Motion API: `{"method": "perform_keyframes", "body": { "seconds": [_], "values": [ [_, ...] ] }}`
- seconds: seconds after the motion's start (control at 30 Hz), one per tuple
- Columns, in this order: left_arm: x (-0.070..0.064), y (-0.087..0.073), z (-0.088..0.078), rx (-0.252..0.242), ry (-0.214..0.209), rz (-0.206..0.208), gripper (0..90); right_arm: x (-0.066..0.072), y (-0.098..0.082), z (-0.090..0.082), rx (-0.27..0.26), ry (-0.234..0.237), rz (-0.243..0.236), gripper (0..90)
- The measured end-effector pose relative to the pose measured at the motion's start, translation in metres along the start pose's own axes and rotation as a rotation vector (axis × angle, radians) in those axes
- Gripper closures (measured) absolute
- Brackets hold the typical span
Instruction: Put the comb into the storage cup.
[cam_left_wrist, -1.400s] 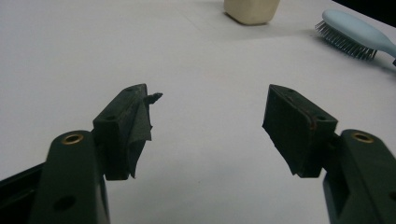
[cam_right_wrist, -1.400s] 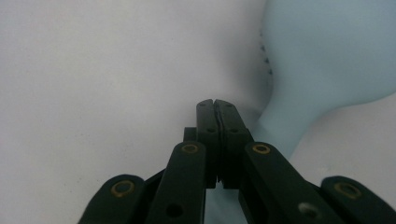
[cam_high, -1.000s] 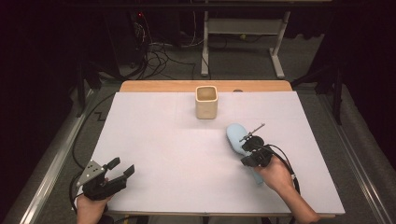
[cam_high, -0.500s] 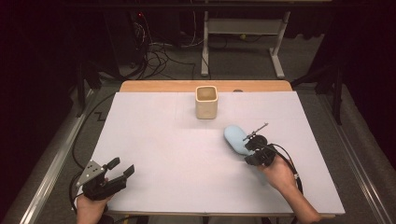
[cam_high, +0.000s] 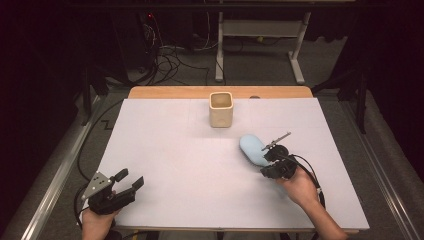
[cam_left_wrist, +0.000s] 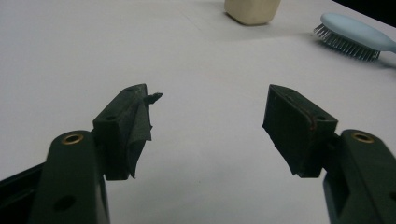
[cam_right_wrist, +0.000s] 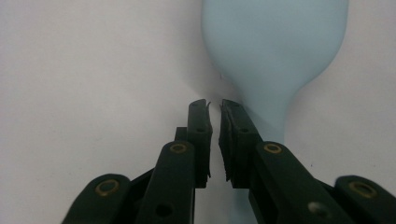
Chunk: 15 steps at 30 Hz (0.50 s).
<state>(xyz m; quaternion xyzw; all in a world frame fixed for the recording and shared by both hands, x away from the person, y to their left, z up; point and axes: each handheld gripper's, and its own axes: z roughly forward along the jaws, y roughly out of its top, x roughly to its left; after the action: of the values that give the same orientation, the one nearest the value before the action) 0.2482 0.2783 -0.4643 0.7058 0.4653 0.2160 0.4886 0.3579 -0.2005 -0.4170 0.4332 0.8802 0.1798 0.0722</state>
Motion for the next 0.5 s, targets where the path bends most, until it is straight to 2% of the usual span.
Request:
{"method": "perform_keyframes", "body": {
  "seconds": [0.27, 0.5],
  "values": [
    [0.000, 0.000, 0.000, -0.003, 0.002, -0.002, 32.8, 0.005, -0.002, -0.013, -0.062, -0.007, -0.011, 66.7],
    [0.000, 0.000, 0.000, 0.001, 0.000, -0.002, 32.8, -0.001, -0.003, -0.019, -0.089, -0.031, 0.013, 60.5]
  ]
}}
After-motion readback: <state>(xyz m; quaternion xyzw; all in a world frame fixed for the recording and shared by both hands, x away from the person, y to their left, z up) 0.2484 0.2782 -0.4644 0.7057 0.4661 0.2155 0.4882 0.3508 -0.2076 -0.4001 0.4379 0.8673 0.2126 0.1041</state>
